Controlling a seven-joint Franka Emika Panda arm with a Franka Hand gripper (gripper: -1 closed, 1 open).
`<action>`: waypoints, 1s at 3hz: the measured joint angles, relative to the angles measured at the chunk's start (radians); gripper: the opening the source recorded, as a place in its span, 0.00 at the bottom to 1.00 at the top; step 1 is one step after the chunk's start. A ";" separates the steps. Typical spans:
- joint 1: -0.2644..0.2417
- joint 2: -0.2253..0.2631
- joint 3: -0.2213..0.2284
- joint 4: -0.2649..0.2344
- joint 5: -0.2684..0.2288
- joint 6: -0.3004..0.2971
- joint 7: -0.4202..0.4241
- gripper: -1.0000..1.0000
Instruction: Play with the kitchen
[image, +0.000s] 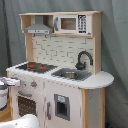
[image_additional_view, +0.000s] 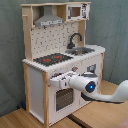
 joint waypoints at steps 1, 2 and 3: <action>0.000 0.001 0.000 -0.002 0.005 0.000 0.076 0.00; 0.000 0.005 0.001 -0.002 0.011 0.000 0.177 0.00; 0.000 0.008 0.003 -0.002 0.018 0.000 0.281 0.00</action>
